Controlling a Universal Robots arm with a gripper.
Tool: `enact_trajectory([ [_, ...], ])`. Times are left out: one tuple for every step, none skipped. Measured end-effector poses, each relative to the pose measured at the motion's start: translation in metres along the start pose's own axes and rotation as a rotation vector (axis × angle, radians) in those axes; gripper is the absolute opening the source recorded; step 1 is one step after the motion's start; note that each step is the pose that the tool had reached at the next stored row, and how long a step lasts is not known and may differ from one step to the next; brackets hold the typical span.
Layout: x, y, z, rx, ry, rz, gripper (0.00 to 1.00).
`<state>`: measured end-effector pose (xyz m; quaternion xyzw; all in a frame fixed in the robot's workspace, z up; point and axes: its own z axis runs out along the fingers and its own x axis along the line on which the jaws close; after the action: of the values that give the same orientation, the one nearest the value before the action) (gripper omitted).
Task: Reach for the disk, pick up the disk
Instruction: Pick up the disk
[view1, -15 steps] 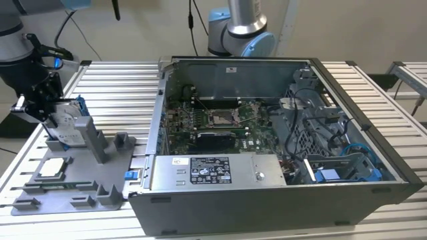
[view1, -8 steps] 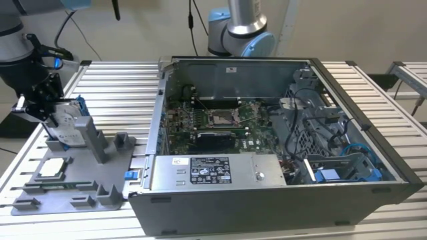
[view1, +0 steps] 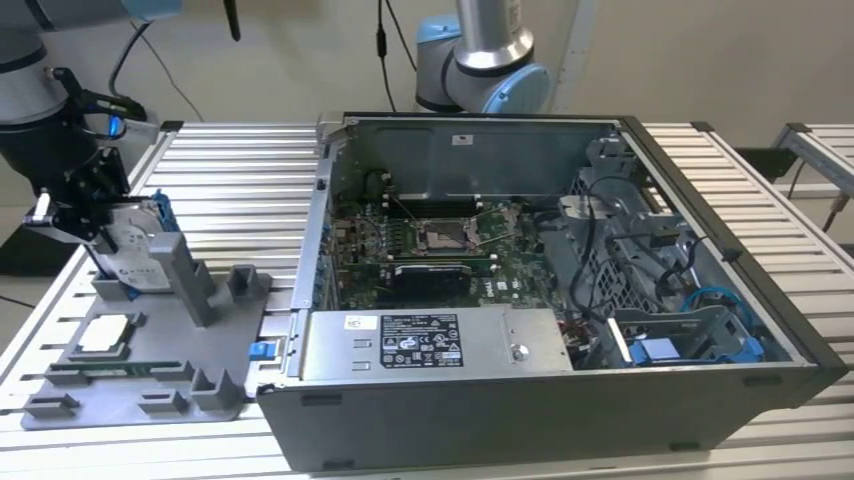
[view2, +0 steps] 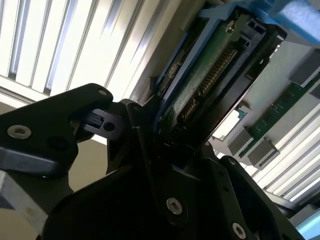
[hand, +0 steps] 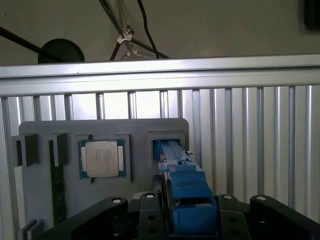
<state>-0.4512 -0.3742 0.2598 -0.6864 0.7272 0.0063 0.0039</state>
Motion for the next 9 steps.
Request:
enact_trajectory([
  [0.0000,0.0000,0.0000,0.0000,0.0000,0.000,0.00],
  [0.0000,0.0000,-0.0001,0.0000,-0.0001,0.000,0.00],
  [0.0000,0.0000,-0.0003,0.0001,-0.0001,0.000,0.00],
  [0.0000,0.0000,-0.0005,0.0002,-0.0003,0.000,0.00],
  [0.0000,0.0000,-0.0009,0.0003,-0.0002,0.000,0.00],
  [0.0000,0.0000,-0.0014,0.0002,-0.0001,0.000,0.00],
  [0.0000,0.0000,-0.0021,0.0002,-0.0001,0.000,0.00],
  [-0.0001,0.0000,-0.0029,0.0000,0.0001,0.000,0.00],
  [-0.0001,0.0000,-0.0036,0.0001,0.0001,0.000,0.00],
])
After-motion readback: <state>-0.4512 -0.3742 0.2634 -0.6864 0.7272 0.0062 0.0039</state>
